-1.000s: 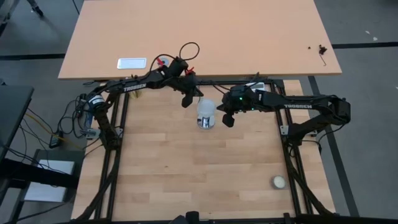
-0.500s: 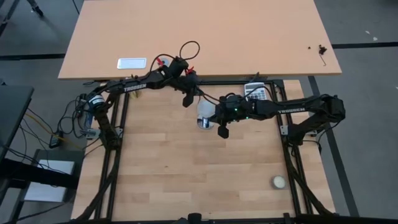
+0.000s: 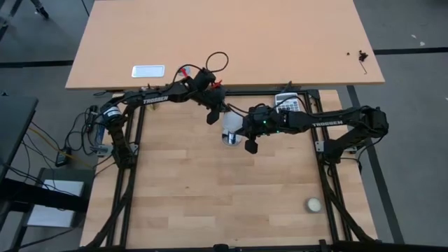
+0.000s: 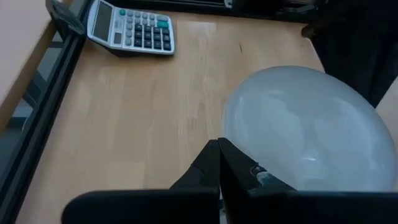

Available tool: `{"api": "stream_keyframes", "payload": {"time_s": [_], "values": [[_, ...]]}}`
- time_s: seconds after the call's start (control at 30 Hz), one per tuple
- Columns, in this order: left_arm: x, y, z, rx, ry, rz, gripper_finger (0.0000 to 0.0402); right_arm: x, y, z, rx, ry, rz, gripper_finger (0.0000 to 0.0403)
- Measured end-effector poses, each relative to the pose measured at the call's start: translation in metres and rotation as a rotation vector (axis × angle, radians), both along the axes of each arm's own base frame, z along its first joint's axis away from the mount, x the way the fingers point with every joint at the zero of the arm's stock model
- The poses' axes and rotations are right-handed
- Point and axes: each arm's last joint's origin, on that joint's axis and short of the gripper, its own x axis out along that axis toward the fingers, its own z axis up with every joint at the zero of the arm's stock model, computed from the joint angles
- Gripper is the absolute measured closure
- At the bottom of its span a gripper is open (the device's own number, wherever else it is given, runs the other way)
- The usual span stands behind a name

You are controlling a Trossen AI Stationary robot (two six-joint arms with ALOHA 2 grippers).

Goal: Screw lightbulb
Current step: Remove the white lightbulb from the silver lamp

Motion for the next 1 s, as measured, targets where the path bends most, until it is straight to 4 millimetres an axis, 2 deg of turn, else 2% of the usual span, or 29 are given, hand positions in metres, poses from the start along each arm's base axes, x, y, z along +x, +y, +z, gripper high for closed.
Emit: {"api": "stream_keyframes", "payload": {"time_s": [0.37, 0.73, 1.0], "values": [[-0.007, -0.005, -0.007, -0.05, 0.09, -0.025, 0.0401, -0.007, -0.011, -0.005, -0.013, 0.072, -0.066, 0.0394], [-0.014, -0.01, 0.006, -0.044, 0.088, -0.026, 0.0401, -0.017, -0.04, -0.007, -0.035, 0.105, -0.178, 0.0394], [-0.016, -0.01, 0.004, -0.009, 0.129, -0.009, 0.0401, -0.02, -0.046, -0.008, -0.031, 0.117, -0.191, 0.0394]]}}
